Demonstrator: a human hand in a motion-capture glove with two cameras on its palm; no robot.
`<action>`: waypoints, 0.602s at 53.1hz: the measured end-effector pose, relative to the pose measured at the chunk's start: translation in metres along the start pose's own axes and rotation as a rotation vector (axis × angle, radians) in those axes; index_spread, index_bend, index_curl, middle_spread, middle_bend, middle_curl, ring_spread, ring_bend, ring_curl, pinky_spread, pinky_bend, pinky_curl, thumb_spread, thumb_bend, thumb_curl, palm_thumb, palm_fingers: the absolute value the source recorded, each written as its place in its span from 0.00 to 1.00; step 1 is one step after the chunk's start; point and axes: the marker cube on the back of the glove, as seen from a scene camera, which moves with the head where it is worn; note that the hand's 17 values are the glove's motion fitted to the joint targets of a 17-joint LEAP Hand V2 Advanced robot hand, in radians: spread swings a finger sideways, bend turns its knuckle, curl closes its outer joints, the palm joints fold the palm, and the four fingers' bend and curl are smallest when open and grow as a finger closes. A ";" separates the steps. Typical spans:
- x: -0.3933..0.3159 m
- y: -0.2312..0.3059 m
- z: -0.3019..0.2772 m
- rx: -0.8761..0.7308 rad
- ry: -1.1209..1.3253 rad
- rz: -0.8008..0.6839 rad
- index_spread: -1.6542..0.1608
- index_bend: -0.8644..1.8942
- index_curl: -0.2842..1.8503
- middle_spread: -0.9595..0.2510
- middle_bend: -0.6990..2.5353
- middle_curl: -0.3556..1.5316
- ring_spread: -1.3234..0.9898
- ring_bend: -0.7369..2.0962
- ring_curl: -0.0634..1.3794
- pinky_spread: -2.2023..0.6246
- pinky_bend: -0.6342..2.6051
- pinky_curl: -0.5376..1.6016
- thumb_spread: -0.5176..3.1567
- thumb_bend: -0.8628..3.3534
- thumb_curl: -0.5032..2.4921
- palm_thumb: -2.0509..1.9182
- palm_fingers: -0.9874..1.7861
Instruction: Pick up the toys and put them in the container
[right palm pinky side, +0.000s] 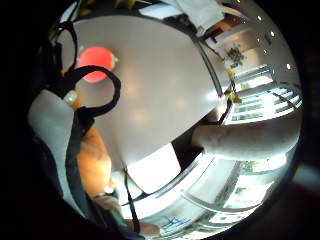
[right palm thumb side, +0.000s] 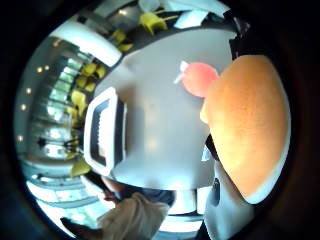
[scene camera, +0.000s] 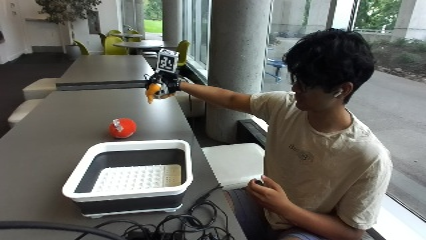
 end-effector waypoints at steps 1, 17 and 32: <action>0.006 -0.001 -0.006 0.011 0.012 0.008 0.72 0.42 0.25 0.54 0.36 0.40 0.37 0.58 0.42 0.64 0.51 0.45 0.39 0.24 0.41 0.70 0.65; -0.096 -0.022 -0.080 0.047 -0.099 -0.036 0.71 0.44 0.30 0.50 0.36 0.45 0.36 0.58 0.45 0.63 0.52 0.46 0.36 0.24 0.45 0.71 0.63; -0.255 -0.038 -0.077 -0.013 -0.191 -0.403 0.71 0.40 0.33 0.49 0.35 0.49 0.36 0.59 0.48 0.63 0.54 0.48 0.35 0.22 0.47 0.70 0.60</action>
